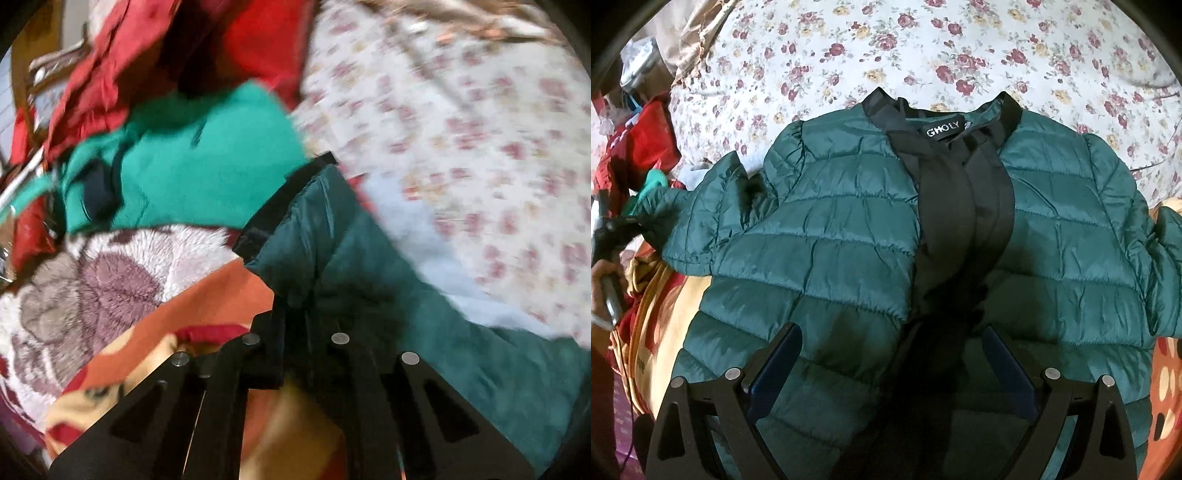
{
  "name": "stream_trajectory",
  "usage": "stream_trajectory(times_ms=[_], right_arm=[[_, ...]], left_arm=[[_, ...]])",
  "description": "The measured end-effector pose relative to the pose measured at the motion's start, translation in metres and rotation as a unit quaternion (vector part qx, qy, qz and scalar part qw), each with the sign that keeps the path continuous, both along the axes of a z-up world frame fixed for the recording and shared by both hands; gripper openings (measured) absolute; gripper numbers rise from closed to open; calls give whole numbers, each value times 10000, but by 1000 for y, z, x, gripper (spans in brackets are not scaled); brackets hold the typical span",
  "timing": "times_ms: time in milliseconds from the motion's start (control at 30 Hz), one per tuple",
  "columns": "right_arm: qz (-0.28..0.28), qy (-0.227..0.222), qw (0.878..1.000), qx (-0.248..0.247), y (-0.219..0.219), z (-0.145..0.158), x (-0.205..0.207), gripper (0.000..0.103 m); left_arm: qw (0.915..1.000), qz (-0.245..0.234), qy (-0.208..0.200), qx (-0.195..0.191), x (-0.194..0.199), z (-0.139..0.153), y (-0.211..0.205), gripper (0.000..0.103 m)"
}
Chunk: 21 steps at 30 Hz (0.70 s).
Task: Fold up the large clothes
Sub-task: 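Grasp the jacket sleeve cuff nearest the left tool with the left tool, then lift the held sleeve and fold it across the jacket body toward the collar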
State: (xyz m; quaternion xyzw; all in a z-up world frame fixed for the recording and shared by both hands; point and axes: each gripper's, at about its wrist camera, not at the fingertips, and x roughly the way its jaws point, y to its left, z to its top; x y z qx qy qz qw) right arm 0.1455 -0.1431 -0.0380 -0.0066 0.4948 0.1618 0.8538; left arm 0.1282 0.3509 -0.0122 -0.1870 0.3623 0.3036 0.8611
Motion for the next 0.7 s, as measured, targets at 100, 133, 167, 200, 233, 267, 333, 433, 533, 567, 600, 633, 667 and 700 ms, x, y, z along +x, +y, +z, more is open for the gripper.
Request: stream_trajectory(times_ms=[100, 133, 167, 200, 233, 267, 333, 433, 533, 567, 600, 633, 667, 700], right_arm=[[-17, 26, 10000, 66, -2, 1, -3, 97], [-17, 9, 10000, 98, -3, 3, -5, 97], [-18, -23, 9999, 111, -4, 5, -7, 97], [-22, -59, 10000, 77, -5, 7, -9, 97], [-27, -75, 9999, 75, -6, 8, -10, 97], [-42, -85, 9999, 73, -9, 10, -12, 97], [-71, -100, 9999, 90, -14, 12, -14, 97], [-155, -138, 9998, 71, -24, 16, -17, 97], [-265, -182, 9995, 53, -37, 19, -20, 97], [-300, -181, 9994, 55, -41, 19, -20, 97], [-343, -173, 9992, 68, -46, 20, -21, 97], [-377, -166, 9991, 80, -50, 21, -21, 97], [-412, -172, 9990, 89, -55, 22, -22, 97], [-434, -194, 9988, 88, -59, 23, -23, 97]], left_arm=[[9988, -432, -244, 6, -13, 20, -28, 6], [9976, -611, -319, -53, -16, 26, -39, 6], [9965, -741, -376, -66, -16, 32, -49, 6], [9953, -875, -421, -52, -18, 37, -61, 6], [9934, -1061, -440, -33, -20, 43, -77, 6], [9924, -1150, -437, -19, -15, 46, -86, 6], [9898, -1347, -454, 26, -14, 53, -109, 6], [9858, -1602, -470, 157, -10, 60, -142, 6], [9802, -1889, -470, 349, -12, 65, -177, 6], [9779, -2006, -475, 360, -13, 66, -188, 6], [9761, -2090, -472, 353, -15, 66, -197, 6], [9735, -2216, -452, 335, -15, 67, -210, 6], [9721, -2279, -444, 327, -15, 67, -217, 6], [9702, -2363, -439, 322, -15, 67, -227, 6]])
